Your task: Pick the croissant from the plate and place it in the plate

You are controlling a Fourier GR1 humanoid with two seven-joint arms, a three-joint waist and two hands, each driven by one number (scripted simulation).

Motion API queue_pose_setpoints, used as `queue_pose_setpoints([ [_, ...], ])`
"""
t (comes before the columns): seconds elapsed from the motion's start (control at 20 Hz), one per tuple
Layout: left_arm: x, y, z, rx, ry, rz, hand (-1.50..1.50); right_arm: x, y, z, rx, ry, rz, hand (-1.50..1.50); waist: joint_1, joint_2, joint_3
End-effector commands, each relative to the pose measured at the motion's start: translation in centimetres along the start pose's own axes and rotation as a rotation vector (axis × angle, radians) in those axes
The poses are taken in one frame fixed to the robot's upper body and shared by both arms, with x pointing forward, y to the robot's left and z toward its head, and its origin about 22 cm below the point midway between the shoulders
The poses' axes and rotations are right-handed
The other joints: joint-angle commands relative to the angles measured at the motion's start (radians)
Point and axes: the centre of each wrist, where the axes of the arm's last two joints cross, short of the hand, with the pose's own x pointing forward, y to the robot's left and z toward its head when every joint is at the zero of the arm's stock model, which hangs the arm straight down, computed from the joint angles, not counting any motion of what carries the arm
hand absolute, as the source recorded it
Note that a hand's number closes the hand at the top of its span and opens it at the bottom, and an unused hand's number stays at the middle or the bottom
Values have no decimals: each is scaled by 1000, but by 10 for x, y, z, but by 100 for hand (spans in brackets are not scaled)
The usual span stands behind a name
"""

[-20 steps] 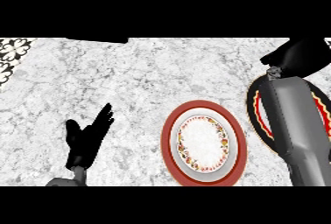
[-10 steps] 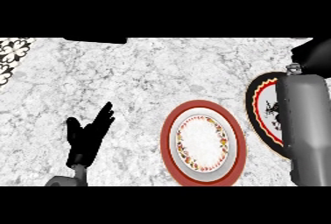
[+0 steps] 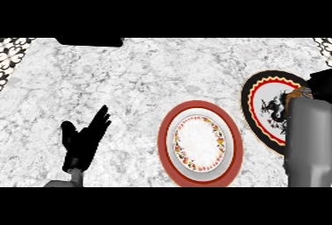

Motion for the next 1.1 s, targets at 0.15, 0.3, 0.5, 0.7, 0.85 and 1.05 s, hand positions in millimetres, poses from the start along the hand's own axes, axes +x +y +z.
queue_pose_setpoints([
  [0.15,-9,4,5,11,27,-2,0,-50,26,-1,-77,314,-67,150,-15,-10,1],
  [0.3,5,11,-2,20,7,-12,0,-61,28,-1,-82,318,-74,150,-16,-14,1],
  [0.5,-5,3,-1,33,16,16,0,-81,48,-8,80,521,44,150,-21,-12,3],
  [0.7,-9,12,1,33,7,29,0,-101,69,15,258,561,61,-150,-27,-19,1],
  [0.85,-1,3,8,18,0,-1,0,-116,82,23,277,530,-12,-150,-32,-20,1],
  [1.05,-9,13,15,22,24,7,0,-118,90,21,211,464,-183,-150,-24,-19,1],
])
